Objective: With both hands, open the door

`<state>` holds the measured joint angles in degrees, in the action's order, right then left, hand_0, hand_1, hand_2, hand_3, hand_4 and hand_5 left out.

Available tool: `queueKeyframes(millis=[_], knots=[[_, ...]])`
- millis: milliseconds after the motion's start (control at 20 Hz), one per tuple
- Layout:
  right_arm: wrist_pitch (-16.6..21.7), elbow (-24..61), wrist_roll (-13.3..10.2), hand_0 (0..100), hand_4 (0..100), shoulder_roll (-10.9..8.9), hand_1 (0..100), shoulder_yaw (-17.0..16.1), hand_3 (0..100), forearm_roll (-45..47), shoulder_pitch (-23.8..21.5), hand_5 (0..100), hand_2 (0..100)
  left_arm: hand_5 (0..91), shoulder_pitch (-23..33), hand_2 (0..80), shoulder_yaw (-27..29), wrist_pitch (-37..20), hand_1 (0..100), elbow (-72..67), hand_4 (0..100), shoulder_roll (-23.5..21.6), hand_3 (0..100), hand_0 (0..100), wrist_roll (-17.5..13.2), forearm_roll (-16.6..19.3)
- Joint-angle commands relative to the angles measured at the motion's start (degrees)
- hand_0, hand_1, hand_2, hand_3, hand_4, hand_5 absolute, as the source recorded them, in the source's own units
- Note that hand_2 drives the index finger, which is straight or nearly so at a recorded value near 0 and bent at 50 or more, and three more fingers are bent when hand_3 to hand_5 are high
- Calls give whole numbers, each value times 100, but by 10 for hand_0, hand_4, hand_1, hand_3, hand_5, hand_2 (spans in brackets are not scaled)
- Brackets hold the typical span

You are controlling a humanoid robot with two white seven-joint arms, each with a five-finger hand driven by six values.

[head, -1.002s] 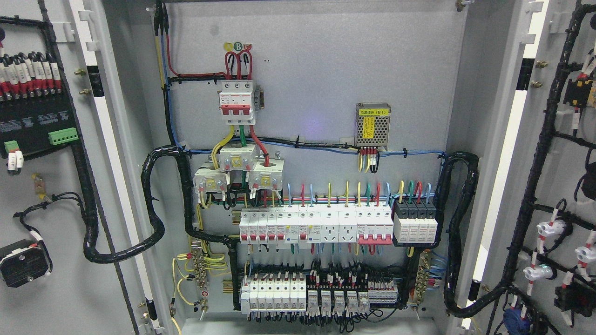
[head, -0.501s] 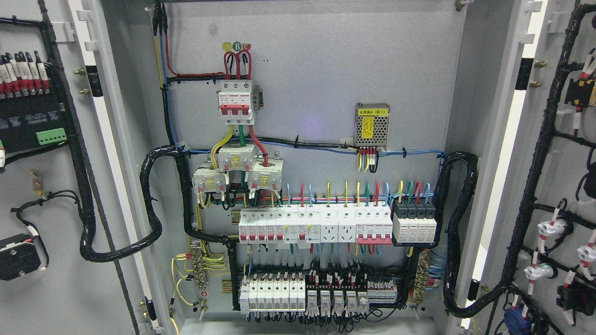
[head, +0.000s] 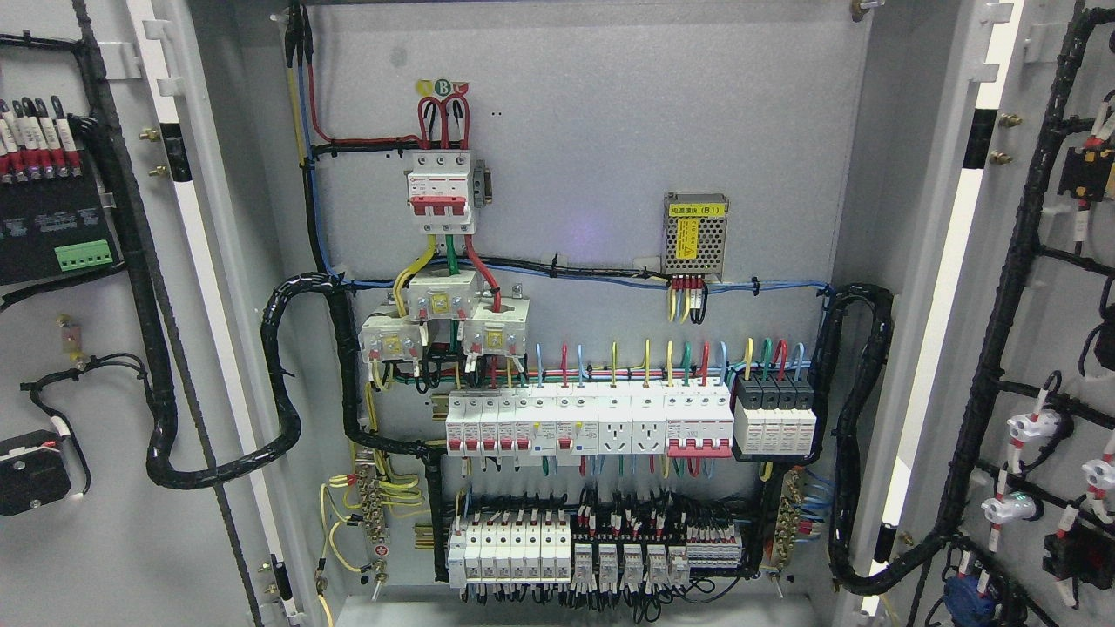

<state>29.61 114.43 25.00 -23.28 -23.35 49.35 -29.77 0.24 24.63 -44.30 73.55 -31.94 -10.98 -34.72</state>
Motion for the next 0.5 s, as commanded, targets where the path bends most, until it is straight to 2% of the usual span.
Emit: queueKeyframes(millis=[0, 451], knots=[[1, -43, -13, 380, 0, 16, 0, -135, 0, 13, -20, 0, 0, 0, -104, 0, -38, -202, 0, -236, 0, -93, 0, 0, 0, -8], [1, -96, -13, 380, 0, 16, 0, -144, 0, 13, -20, 0, 0, 0, -16, 0, -301, -202, 0, 369, 0, -58, 0, 0, 9, -61]])
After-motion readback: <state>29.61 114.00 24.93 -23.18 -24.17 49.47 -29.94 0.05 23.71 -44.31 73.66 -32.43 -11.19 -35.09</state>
